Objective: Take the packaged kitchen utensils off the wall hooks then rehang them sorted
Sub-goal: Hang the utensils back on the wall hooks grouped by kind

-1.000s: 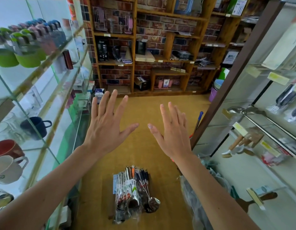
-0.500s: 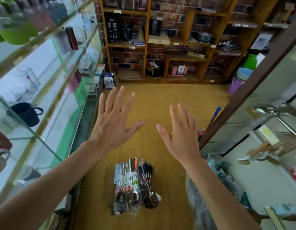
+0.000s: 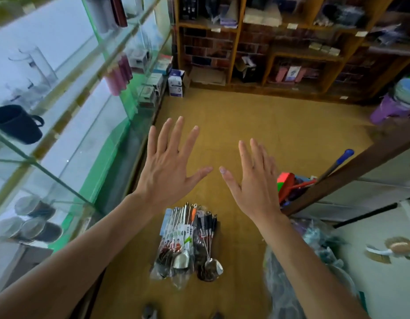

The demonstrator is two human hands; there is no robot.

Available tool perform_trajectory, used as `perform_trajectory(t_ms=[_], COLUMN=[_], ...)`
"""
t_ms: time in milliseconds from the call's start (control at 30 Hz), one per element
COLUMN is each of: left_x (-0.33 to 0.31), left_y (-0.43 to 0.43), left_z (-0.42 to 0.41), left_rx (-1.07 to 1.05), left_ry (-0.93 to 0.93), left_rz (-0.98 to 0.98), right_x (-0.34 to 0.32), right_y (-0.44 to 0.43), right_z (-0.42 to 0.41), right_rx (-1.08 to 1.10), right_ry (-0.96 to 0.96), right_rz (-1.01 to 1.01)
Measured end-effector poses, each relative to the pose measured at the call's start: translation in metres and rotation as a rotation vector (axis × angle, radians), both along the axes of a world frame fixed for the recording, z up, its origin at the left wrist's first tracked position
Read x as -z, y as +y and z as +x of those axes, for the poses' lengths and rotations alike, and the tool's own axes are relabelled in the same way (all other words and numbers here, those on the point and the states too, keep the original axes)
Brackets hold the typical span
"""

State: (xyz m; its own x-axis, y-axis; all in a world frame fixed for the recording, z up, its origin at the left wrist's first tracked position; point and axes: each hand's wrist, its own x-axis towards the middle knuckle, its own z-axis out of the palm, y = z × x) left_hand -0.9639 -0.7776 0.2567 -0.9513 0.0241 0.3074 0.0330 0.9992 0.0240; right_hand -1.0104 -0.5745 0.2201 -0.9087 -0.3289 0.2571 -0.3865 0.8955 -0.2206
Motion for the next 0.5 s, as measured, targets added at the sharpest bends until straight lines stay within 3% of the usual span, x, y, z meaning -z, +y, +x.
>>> perform_trajectory(t_ms=[233, 500], left_x=[0.121, 0.326], left_y=[-0.009, 0.004], left_z=[-0.018, 0.006], left_rx=[0.023, 0.036], left_ry=[-0.099, -0.288], left_rz=[0.077, 0.241], right_x=[0.116, 0.305], right_y=[-0.017, -0.010], right_z=[-0.015, -0.009], right_rx=[0.004, 0.048], right_ry=[-0.080, -0.196], right_rz=[0.007, 0.063])
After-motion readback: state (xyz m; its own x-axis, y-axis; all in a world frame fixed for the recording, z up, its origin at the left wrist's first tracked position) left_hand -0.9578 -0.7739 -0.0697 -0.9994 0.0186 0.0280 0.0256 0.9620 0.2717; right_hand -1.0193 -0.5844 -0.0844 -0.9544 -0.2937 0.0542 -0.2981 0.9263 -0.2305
